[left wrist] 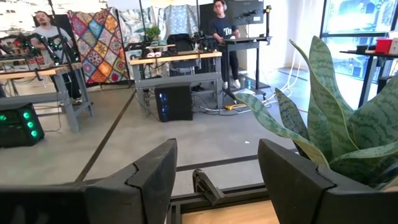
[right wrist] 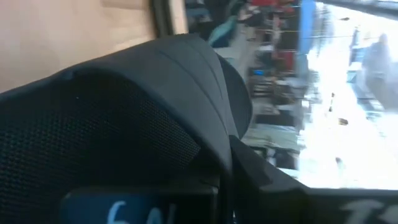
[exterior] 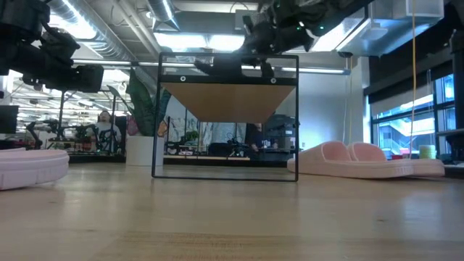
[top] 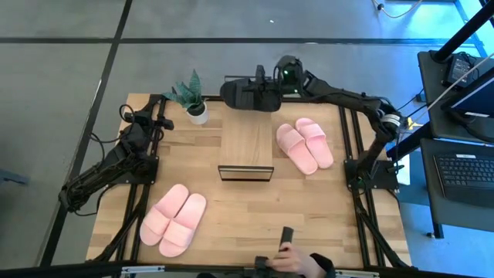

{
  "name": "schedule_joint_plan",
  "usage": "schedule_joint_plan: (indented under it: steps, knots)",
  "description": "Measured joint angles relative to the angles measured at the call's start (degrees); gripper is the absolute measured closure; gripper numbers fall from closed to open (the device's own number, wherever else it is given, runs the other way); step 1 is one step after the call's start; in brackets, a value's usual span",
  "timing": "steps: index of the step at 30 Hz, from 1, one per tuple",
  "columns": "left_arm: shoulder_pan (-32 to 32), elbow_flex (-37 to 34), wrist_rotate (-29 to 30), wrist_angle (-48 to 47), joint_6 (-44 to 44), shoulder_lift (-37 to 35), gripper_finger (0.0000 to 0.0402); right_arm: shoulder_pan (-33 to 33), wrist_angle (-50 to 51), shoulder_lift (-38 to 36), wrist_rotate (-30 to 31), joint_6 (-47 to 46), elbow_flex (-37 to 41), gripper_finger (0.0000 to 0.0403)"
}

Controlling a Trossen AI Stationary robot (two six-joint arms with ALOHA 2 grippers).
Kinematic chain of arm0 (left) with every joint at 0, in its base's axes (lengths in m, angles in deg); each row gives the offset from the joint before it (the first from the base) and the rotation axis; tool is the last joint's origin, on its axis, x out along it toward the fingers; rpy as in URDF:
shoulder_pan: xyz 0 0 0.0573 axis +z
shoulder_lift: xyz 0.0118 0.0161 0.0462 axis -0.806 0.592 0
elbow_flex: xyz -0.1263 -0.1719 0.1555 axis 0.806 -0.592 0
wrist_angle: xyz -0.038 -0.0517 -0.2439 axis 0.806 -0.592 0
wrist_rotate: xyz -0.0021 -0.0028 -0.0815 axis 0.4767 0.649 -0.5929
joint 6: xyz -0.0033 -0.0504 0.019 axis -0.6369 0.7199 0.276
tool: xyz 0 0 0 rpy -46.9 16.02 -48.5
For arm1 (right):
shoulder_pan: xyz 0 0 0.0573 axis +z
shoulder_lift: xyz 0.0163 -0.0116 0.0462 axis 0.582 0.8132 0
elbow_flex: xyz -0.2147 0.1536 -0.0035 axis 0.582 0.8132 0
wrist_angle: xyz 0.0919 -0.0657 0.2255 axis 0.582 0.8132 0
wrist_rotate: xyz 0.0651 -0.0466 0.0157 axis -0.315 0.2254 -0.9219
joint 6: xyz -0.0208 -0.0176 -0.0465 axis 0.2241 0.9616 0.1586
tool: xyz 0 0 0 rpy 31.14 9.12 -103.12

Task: Pick and place slides into the shelf
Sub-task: Put the black slide on the shelf

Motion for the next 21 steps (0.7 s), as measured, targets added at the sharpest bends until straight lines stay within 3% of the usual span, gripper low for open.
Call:
schedule_joint_plan:
  steps: [8,21]
  knots:
    - [0.0,0.0,0.0,0.0,0.0,0.0,0.0185,0.1,7.4,5.1,-1.2,-2.3,-6.9,0.0390]
    - [0.0,0.0,0.0,0.0,0.1,0.0,0.0185,0.0,10.9,6.7,-1.1,-4.9,-7.9,0.0390]
